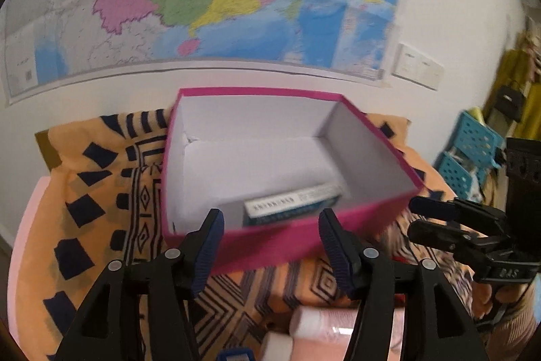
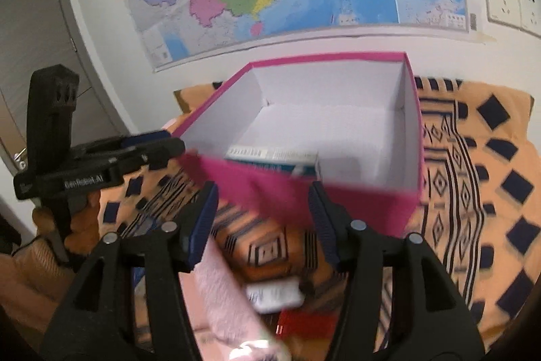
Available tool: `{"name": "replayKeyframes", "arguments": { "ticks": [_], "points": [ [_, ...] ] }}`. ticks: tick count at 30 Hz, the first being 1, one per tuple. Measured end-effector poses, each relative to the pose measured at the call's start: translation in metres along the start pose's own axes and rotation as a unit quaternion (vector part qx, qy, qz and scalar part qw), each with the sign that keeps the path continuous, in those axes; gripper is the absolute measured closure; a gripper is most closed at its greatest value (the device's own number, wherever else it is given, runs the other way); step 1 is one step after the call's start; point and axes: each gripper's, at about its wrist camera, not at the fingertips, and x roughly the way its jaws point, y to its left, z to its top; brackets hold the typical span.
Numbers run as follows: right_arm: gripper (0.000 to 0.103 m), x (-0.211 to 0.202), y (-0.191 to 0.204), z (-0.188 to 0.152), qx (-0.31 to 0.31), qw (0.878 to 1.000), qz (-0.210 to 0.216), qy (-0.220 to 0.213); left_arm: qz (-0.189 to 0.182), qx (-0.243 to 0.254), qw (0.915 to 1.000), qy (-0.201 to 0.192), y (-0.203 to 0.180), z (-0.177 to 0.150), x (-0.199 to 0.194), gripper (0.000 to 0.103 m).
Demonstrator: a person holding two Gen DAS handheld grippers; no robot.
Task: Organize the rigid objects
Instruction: 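Move the right tool back to the pile of tubes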
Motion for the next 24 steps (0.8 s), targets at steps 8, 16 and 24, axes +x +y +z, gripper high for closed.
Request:
{"name": "replayKeyframes", "arguments": {
  "ticks": [8,16,24],
  "points": [
    [0.046,-0.017,0.0,-0.051,0.036,0.999,0.004,0.039,-0.021,0.033,0.9986,0.036,-0.015,-0.032,-0.001,0.042],
    [0.046,-0.022,0.0,-0.091,0.071,0.994,0.003,0.083,-0.031,0.052,0.9953,0.075,-0.028,-0.054,0.01,0.042],
    [0.046,-0.014,-0.004,-0.111,0.118,0.988,0.028,0.099,-0.053,0.064,0.9905,0.11,-0.034,-0.062,0.021,0.042]
  ]
}}
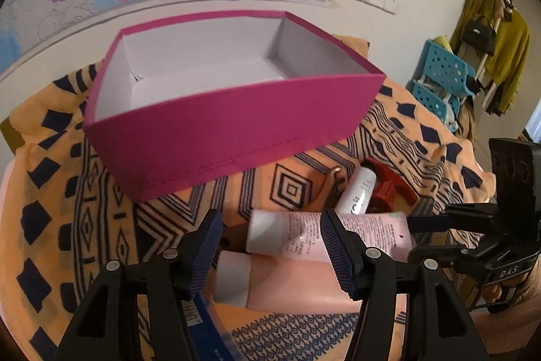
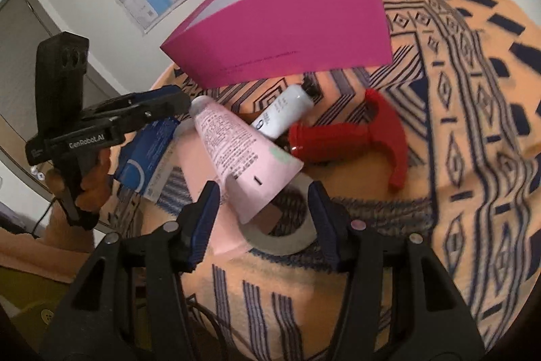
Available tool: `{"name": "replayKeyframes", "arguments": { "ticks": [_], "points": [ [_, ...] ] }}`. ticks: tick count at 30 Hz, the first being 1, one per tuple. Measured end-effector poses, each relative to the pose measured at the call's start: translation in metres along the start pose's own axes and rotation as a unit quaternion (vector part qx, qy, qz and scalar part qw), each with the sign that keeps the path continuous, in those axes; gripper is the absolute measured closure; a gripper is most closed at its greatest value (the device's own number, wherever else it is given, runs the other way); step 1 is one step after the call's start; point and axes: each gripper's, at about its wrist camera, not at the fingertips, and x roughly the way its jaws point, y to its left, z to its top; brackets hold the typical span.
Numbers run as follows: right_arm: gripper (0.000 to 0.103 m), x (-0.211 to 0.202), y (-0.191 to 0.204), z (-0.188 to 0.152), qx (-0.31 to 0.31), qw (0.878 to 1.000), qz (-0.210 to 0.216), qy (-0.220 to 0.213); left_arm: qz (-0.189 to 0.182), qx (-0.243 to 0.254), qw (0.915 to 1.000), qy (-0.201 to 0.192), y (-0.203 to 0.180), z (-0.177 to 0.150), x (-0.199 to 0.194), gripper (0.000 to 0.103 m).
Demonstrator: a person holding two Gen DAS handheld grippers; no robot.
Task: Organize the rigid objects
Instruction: 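Move the right tool back to the pile of tubes, then grasp the slim pink tube with white cap with the right tool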
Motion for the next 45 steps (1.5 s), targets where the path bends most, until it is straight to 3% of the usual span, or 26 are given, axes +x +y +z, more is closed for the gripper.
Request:
{"name": "replayKeyframes", "arguments": {
  "ticks": [4,8,20,32,45],
  "points": [
    [0.056,0.002,0.001,0.001,-0.001,1.0,0.008,-0.005,-0.027,-0.004,0.9994,0.023,0.003,-0.002,0.008,0.042],
    [0.065,0.005,0.002,0.0,0.001,1.0,0.003,-0.002,-0.028,-0.004,0.9991,0.033,0.003,-0.004,0.013,0.042],
    [0.079,-0.004,0.003,0.008,-0.005,1.0,-0.018,-0.023,-0.041,0.001,0.9983,0.04,-0.005,-0.006,0.014,0.042],
    [0.084,-0.021,0.024,0.046,-0.068,0.995,-0.032,-0.072,-0.02,-0.027,0.9993,-0.014,0.003,0.011,-0.019,0.041],
    [0.084,-0.019,0.047,0.138,-0.136,0.983,-0.015,-0.125,0.012,-0.073,0.9944,-0.075,0.041,0.07,-0.032,0.041]
  ]
}}
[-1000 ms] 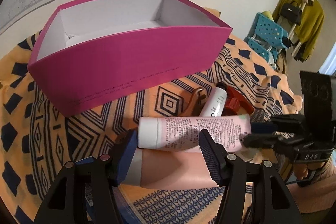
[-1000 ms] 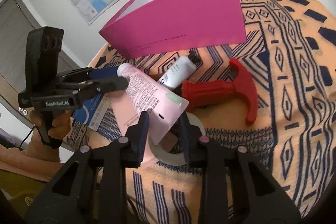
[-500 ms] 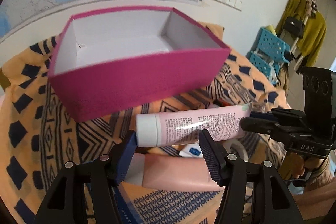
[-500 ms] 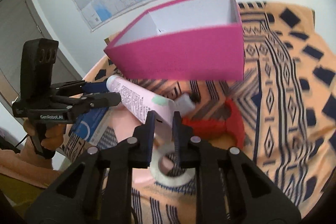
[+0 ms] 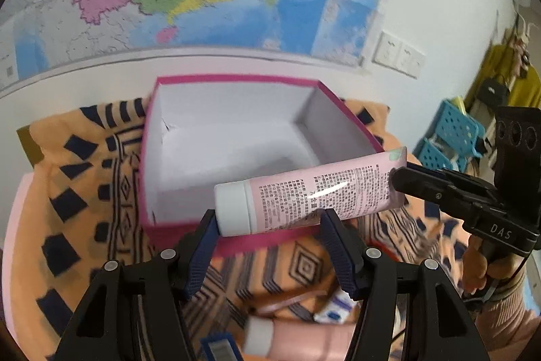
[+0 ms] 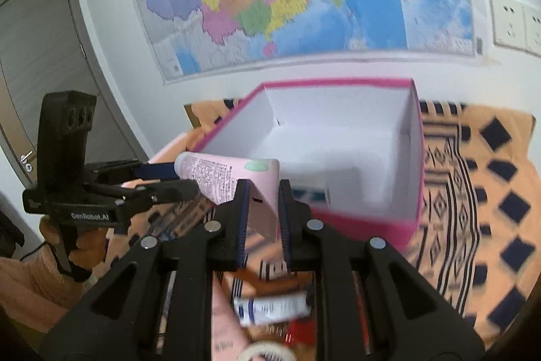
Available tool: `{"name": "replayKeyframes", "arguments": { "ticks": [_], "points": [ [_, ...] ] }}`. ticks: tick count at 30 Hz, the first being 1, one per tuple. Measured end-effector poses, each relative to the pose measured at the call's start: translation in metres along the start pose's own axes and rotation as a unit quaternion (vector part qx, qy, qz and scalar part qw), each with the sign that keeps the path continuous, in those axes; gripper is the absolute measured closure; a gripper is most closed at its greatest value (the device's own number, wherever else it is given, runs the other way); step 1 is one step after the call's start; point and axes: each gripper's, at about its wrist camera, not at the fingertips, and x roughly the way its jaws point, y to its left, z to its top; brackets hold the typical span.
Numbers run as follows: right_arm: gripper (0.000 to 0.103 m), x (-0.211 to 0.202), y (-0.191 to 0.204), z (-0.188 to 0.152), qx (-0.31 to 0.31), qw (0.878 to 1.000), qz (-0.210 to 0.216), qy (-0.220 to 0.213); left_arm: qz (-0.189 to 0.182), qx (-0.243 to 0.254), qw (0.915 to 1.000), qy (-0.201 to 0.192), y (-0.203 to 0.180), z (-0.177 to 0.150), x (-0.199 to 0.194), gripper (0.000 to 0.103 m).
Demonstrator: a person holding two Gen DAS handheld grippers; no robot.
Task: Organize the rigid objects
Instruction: 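Grasp the slim pink tube with white cap with the right tool, then lower the slim pink tube into the magenta box and release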
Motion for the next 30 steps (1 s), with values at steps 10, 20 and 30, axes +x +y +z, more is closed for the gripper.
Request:
{"name": "replayKeyframes", "arguments": {
  "ticks": [10,20,30],
  "points": [
    [0.084,0.053,-0.022,0.035,0.012,1.0,0.0,0.02,0.027,-0.036,0.9989,0.014,0.033,0.028,0.034,0.041],
    [0.08,0.107,-0.041,0.042,0.034,0.996,-0.026,0.073,0.057,-0.056,0.9961,0.038,0.053,0.033,0.061,0.041],
    [0.078,0.126,-0.049,0.033,0.039,0.993,-0.053,0.101,0.068,-0.056,0.9959,0.02,0.05,0.037,0.055,0.041]
  ]
}}
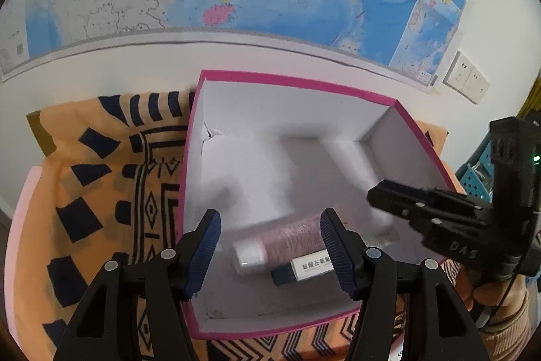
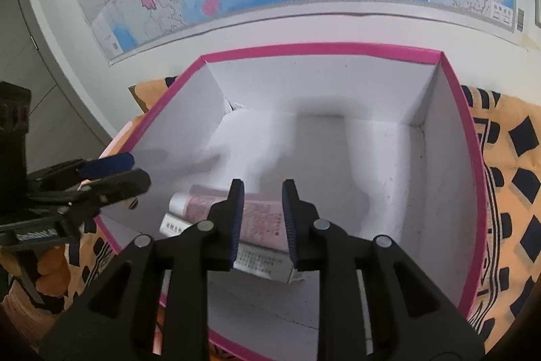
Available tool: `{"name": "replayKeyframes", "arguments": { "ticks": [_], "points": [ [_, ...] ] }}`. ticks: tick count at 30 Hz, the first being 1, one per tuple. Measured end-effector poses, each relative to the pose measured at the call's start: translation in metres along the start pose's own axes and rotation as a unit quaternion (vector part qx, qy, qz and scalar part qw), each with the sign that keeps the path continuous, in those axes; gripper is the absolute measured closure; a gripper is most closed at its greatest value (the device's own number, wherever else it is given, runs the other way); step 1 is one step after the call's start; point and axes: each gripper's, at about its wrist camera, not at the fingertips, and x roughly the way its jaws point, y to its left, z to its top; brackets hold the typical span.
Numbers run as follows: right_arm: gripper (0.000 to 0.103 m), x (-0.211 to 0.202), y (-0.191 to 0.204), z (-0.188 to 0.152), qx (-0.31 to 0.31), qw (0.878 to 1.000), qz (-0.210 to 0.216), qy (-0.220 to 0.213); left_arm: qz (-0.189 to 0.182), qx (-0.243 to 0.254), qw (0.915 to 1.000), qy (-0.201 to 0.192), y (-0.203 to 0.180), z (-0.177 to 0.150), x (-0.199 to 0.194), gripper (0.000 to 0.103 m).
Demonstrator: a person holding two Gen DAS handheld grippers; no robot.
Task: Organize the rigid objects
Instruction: 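Lower the slim pink tube into the magenta box and release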
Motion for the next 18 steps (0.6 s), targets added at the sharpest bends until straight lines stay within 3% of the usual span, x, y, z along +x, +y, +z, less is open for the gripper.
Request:
{"name": "replayKeyframes", "arguments": {
  "ticks": [5,10,18],
  "points": [
    [0.078,-0.008,0.001,-0.007,0.001,1.0,0.012,-0.007,0.004,0.018,0.9994,-0.028,-0.006,-0.007,-0.018,0.041],
    [0.075,-0.038,0.006,-0.019,-0.005,0.999,0.028,-0.034,-0.015,0.041,0.9978,-0.051,-0.013,-0.021,-0.043,0.039],
    [0.071,-0.081,0.022,-0.049,-0.023,0.996,0.059,-0.063,-0.03,0.054,0.9961,-0.063,-0.022,-0.048,-0.071,0.039]
  ]
}}
